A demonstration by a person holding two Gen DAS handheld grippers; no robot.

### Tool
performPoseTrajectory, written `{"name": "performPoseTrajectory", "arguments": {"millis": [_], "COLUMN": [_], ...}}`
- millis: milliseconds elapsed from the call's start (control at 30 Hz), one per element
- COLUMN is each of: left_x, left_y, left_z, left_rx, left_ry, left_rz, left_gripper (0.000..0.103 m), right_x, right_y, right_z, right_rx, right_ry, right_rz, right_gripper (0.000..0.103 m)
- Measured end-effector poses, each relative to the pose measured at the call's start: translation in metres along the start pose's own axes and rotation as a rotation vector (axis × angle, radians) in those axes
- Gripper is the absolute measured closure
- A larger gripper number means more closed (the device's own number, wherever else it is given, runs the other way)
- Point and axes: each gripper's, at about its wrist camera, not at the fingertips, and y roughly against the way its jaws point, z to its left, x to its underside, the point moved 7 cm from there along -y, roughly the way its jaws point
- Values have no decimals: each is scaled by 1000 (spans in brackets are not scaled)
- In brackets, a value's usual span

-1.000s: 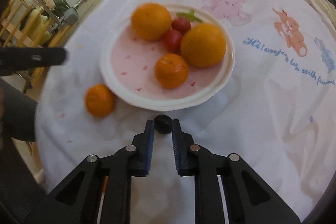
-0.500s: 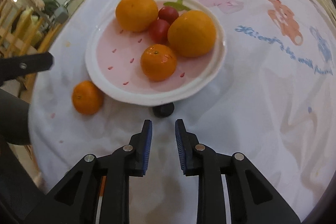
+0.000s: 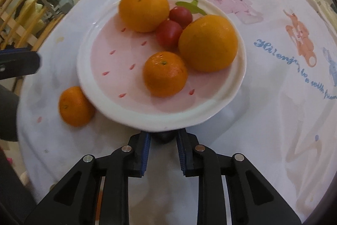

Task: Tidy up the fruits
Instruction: 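Lift the plum with the right gripper while the left grasps a tangerine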

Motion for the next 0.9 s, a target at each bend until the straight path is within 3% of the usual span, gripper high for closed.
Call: {"name": "performPoseTrajectory", "arguments": {"millis": [200,433,600,900], "left_x": [5,24,39,43], "left_y": [-7,-18,-31,-44], "left_z": [-5,-24,-41,-56], "left_rx": [-8,13,-5,-75], "left_ry": [-23,-100,-160,-227], "left_rz": [30,87,124,121], "left_gripper": [19,19,24,29], "right_x": [10,12,18,29], "right_y": [35,97,108,108], "right_z": [3,-9,-30,-40], "right_rx": [-15,-54,-75,-50], "right_ry": [-4,-134,-296,-319], "right_rz": [-23,-160,-216,-214], "right_gripper": [78,79,79,79]}}
